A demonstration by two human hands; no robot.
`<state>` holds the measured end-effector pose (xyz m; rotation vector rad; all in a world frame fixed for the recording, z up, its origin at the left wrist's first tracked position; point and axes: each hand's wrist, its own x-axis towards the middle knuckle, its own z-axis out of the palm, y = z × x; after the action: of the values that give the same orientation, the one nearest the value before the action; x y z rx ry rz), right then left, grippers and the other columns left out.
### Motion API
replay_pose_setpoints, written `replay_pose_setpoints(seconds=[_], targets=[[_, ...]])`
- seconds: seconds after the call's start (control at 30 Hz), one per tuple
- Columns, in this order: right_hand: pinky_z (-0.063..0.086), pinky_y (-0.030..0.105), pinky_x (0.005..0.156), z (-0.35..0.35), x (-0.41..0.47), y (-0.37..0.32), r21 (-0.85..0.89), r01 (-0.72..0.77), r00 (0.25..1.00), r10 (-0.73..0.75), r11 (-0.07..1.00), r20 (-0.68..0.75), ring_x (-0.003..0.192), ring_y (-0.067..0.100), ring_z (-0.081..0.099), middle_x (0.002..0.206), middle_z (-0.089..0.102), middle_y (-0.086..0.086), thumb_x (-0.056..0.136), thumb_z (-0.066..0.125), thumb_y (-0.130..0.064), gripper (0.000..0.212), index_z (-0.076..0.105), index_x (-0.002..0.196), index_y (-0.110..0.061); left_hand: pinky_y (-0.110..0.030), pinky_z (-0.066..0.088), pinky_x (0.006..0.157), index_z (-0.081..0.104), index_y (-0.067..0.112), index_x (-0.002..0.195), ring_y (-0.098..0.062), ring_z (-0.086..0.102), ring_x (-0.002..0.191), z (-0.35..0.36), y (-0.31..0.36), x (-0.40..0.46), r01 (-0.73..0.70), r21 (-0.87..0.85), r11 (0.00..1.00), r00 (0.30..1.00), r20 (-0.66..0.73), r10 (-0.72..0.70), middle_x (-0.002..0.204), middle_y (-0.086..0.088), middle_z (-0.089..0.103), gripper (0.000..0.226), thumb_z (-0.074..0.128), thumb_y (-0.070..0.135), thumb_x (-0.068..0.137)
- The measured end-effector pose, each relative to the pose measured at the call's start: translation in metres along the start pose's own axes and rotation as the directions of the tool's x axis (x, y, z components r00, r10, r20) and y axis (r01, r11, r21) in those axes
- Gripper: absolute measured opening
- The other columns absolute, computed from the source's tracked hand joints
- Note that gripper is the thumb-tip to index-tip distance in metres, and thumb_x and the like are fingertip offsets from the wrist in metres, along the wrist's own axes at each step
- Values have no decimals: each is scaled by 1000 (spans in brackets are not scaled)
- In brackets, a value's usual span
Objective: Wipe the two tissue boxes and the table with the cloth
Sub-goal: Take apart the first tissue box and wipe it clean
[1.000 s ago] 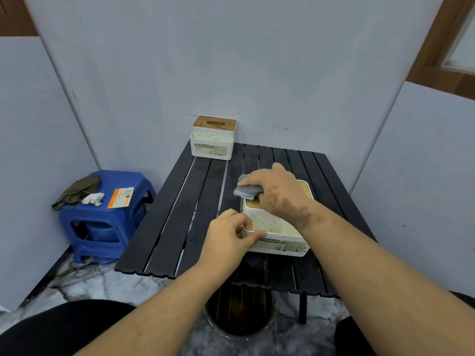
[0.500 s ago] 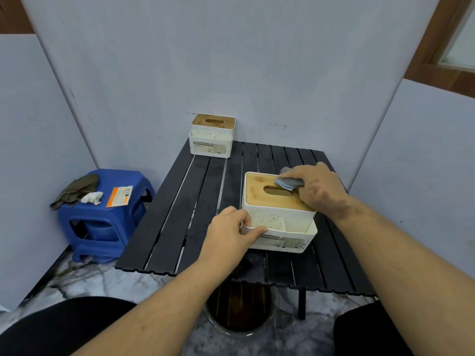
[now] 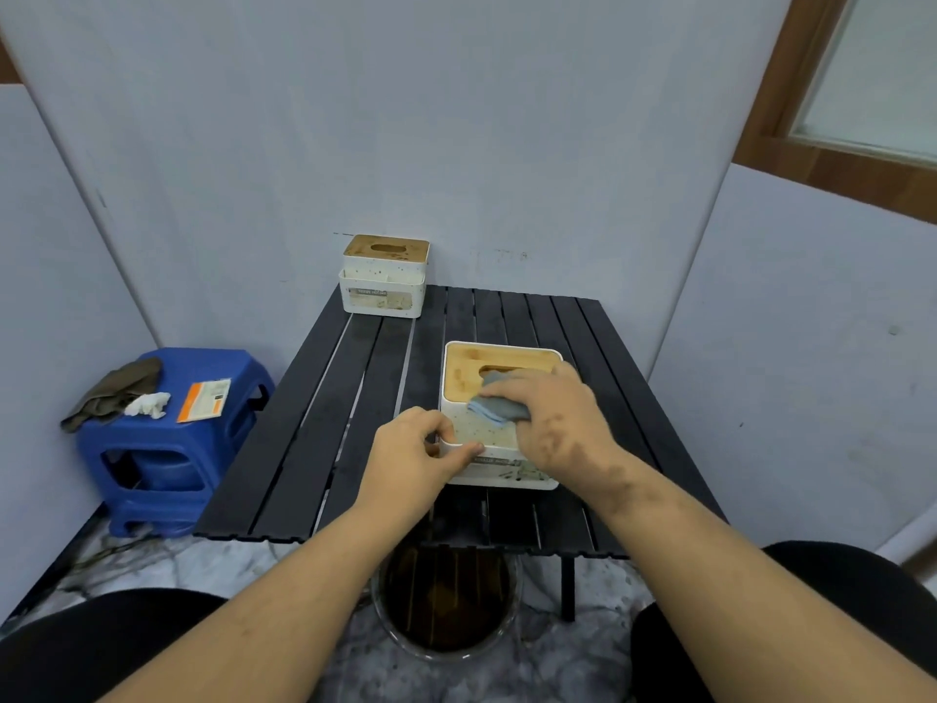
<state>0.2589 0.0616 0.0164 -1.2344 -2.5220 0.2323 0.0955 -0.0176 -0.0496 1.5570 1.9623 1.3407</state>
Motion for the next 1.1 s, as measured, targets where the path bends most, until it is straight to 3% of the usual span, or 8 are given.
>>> replay_pose_setpoints(seconds=[0.17,0.37,0.47,0.53,0.67,0.9,1.0,1.1], targets=[[43,41,99,2,14,-16,-1,120,987,-120,993,107,110,22,46,126,64,-15,90,63,-25,44,60,129,-45,-34,56,66,57,25,67,-16,63,69,0,2,-3,18,-13,1000,1000,-4,-18,80,3,62,34,88,38,73],[47,23,84,-29,-4,42,-71,46,993,-38,996,112,94,7,41,135,50,-39,91,56,-18,52,58,127,-56,-42,59,67,56,25,71,-17,66,77,-1,-2,0,-3,30,1000,1000,24,2,85,5,61,34,84,45,76],[46,9,81,-32,-11,80,139,19,996,-31,990,79,104,-7,51,137,55,-24,81,56,7,69,67,119,-49,-41,60,64,55,27,70,-15,68,81,-2,-4,1,-7,36,999,999,39,6,89,6,63,34,83,45,77],[53,13,83,-28,-12,94,309,9,998,-28,951,56,115,3,59,138,59,-14,76,58,16,75,72,114,-47,-38,60,65,55,26,71,-14,68,84,-3,-5,1,-17,31,999,999,49,15,90,7,63,33,83,43,78],[51,8,72,-23,-18,101,500,-14,1000,1,866,26,100,-1,63,132,59,-17,78,65,17,66,75,114,-37,-27,60,69,56,27,76,-11,66,85,-5,-5,1,-74,65,995,994,87,68,92,9,59,29,81,39,81],[42,12,104,-15,-20,97,477,67,998,-49,876,-50,123,-6,52,134,58,-14,74,83,4,63,70,118,-39,-30,63,78,53,30,82,-9,67,93,-4,-8,1,-56,65,996,989,141,47,107,11,58,28,79,22,84],[40,18,109,-11,-21,94,454,81,995,-46,887,-87,125,2,51,134,59,-9,74,83,3,61,71,121,-34,-29,62,75,53,26,81,-10,67,90,-2,-6,3,-10,61,998,993,120,3,108,11,60,29,81,17,82],[39,6,103,-9,-23,89,489,65,994,-13,870,-110,120,1,54,129,61,-10,75,81,5,57,73,120,-30,-24,58,69,55,21,79,-11,66,86,-2,-2,6,21,76,997,995,94,-28,105,10,62,28,82,13,80]])
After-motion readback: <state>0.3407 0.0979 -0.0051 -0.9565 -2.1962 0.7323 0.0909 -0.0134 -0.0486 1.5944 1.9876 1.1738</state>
